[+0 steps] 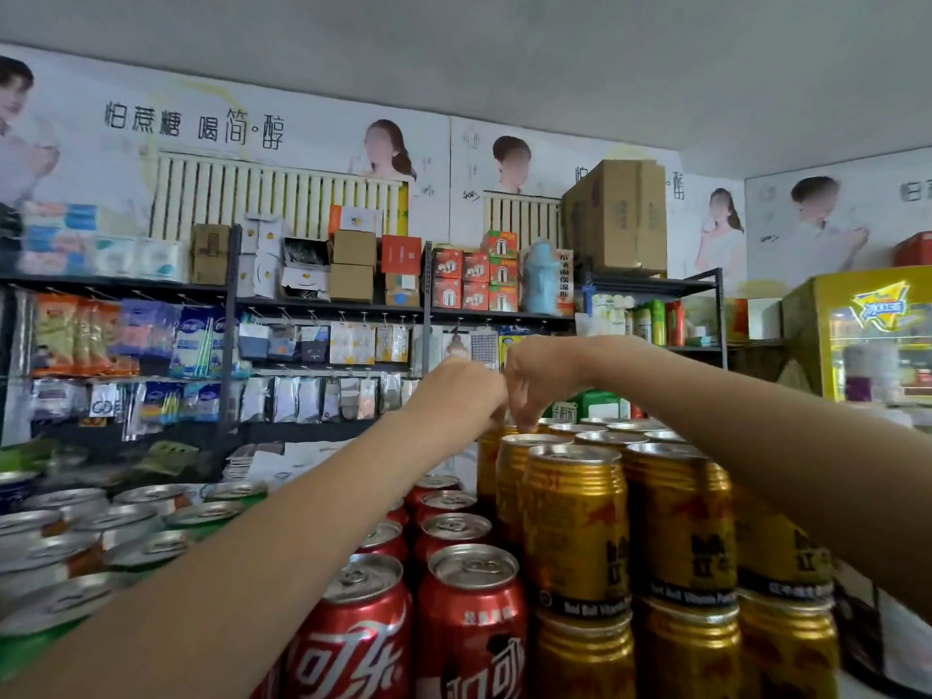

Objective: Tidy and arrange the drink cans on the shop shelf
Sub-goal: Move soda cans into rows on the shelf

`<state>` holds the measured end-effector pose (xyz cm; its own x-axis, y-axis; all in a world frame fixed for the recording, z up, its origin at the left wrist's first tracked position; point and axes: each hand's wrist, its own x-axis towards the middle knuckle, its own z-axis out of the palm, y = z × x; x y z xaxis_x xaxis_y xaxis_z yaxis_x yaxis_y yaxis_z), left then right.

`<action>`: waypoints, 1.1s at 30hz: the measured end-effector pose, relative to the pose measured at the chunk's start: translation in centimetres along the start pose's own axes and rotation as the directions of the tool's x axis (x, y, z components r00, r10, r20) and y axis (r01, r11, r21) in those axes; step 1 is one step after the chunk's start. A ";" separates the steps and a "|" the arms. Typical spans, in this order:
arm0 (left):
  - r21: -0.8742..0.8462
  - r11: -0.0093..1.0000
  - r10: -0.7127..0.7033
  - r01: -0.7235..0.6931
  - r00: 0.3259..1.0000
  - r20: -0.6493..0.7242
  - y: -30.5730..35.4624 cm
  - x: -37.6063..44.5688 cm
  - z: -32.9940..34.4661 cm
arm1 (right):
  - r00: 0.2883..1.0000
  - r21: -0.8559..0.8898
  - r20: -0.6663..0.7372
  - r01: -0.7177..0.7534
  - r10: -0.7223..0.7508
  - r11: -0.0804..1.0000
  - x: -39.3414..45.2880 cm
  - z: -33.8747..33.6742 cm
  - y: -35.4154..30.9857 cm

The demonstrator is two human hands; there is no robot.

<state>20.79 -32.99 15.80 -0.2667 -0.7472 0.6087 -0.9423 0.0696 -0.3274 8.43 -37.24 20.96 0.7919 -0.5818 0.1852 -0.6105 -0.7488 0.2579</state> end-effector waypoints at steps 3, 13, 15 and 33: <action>-0.015 1.000 -0.010 0.011 1.000 0.012 0.7 -0.2 -0.2 | 1.000 0.058 -0.019 -0.012 0.013 0.998 -0.6 0.0 0.6; -0.255 0.964 -0.018 0.072 0.978 0.208 0.7 -1.5 -1.5 | 0.998 0.161 -0.053 0.036 -0.028 0.986 -3.4 0.1 1.2; -0.334 0.935 -0.040 0.117 0.973 0.229 0.9 -1.8 -1.7 | 0.998 0.126 -0.054 0.035 -0.029 0.991 -3.7 0.1 1.1; -0.547 0.814 -0.109 0.194 0.977 0.183 9.5 -7.2 -8.3 | 0.973 0.431 -0.229 0.062 0.043 0.900 -17.0 0.3 5.1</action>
<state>12.12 -21.45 14.31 -0.1204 -0.8588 0.4980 -0.9297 0.2734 0.2467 -8.13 -31.25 18.88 0.7467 -0.5253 0.4081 -0.5057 -0.8469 -0.1647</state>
